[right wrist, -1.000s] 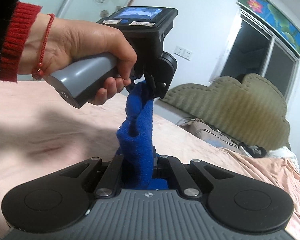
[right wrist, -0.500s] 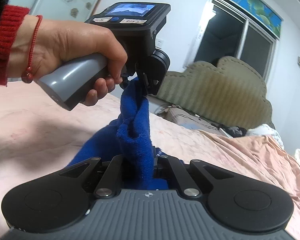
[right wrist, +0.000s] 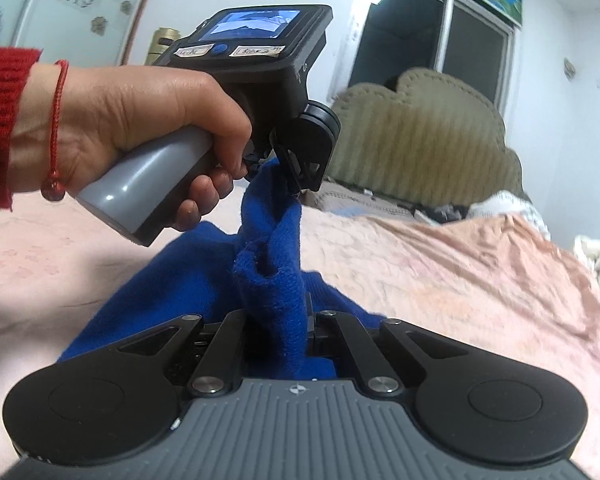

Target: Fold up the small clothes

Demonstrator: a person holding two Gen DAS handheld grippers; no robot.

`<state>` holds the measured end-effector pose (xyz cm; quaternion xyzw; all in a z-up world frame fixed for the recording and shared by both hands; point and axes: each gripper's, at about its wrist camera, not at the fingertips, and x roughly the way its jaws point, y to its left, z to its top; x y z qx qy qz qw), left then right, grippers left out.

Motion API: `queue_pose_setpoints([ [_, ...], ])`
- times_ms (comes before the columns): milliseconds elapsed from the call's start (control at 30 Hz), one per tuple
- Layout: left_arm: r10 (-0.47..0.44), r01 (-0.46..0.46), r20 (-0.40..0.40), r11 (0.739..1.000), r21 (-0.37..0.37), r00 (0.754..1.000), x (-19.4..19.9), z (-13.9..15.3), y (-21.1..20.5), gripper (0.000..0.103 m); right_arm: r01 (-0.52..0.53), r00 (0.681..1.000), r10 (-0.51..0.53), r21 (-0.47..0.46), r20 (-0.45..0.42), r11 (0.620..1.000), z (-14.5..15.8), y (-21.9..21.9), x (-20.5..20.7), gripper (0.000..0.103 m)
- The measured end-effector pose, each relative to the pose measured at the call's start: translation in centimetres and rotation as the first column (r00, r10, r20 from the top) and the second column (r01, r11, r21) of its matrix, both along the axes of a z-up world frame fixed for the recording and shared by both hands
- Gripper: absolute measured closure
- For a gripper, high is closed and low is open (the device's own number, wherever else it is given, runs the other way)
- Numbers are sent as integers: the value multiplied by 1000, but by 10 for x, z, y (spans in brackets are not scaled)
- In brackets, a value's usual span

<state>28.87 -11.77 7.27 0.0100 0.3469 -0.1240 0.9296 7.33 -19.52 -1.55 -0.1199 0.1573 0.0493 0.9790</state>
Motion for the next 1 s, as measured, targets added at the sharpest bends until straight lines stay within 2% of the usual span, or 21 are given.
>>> queue_pose_setpoints([
  [133,-25,25,-10,999,23,1000,3,-13,-20,90,13,998,-8,92,-58,996,-7,-19,4,99],
  [267,-42,43,-33,999,33,999,5,-26,-36,90,20,990,13,233,-140,972,-14,-40,11,99],
  [400,-66,68,-48,997,46,997,5,-37,-48,90,27,977,59,396,-204,918,-25,-62,16,99],
  [567,-86,88,-73,996,22,994,7,-46,-58,90,39,958,129,565,-255,824,-41,-89,23,99],
  [633,-76,77,-90,997,13,993,10,-48,-60,85,39,955,145,597,-257,801,-44,-94,25,99],
  [733,-62,63,-97,998,10,993,13,-50,-63,64,38,953,153,605,-260,795,-46,-92,27,99],
  [800,-42,42,-70,999,11,997,12,-46,-64,31,38,953,154,610,-260,791,-47,-91,25,98],
  [833,-27,27,-42,1000,8,999,11,-42,-63,24,40,953,155,616,-260,787,-47,-91,25,98],
  [867,-17,17,-9,1000,-1,1000,10,-38,-62,19,43,953,155,622,-260,782,-46,-92,26,94],
  [933,-8,9,43,1000,-22,999,8,-28,-58,19,55,954,150,642,-260,765,-46,-99,26,91],
  [1000,6,-5,53,1000,-25,999,8,-21,-54,18,64,952,157,669,-264,740,-49,-103,25,88],
])
